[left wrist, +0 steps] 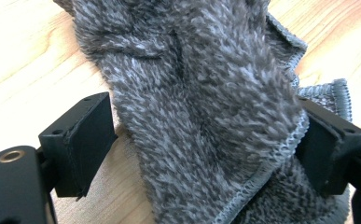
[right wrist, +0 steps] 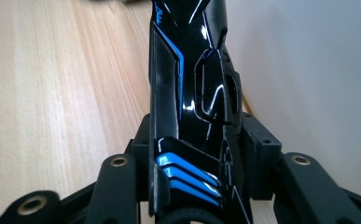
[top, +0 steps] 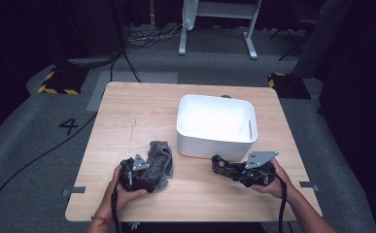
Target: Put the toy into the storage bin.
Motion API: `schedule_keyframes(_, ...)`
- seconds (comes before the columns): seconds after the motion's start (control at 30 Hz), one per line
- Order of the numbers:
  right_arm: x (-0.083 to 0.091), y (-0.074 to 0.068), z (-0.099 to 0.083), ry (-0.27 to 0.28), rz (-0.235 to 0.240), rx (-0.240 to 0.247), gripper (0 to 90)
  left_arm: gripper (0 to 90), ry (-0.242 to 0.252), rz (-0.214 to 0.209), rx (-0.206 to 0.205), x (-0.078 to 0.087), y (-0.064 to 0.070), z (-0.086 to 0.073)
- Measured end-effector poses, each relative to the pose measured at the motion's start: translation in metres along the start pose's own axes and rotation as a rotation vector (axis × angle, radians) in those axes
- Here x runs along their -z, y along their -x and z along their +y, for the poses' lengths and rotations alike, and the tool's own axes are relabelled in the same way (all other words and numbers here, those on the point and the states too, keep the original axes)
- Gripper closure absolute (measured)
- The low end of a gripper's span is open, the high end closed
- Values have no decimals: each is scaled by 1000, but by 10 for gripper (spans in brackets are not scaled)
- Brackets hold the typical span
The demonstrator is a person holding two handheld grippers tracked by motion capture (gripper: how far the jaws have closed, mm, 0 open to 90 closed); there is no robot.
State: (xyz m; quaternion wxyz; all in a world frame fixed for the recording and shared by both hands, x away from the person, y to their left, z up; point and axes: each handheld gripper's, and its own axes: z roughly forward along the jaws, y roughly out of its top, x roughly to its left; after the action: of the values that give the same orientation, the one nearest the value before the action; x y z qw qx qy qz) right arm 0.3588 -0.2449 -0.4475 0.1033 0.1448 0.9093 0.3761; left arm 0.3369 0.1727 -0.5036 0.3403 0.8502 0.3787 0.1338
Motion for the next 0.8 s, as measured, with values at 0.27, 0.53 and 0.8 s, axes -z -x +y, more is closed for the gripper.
schedule_keyframes(0.27, 19, -5, 10, 47, -14, 0, 577, 143, 3, 1, 0, 0, 0, 0)
schedule_keyframes(0.53, 42, -4, 22, 76, -38, 18, 578, 143, 3, 1, 0, 0, 0, 0)
schedule_keyframes(0.8, 59, -4, 38, 97, -59, 51, 578, 143, 3, 1, 0, 0, 0, 0)
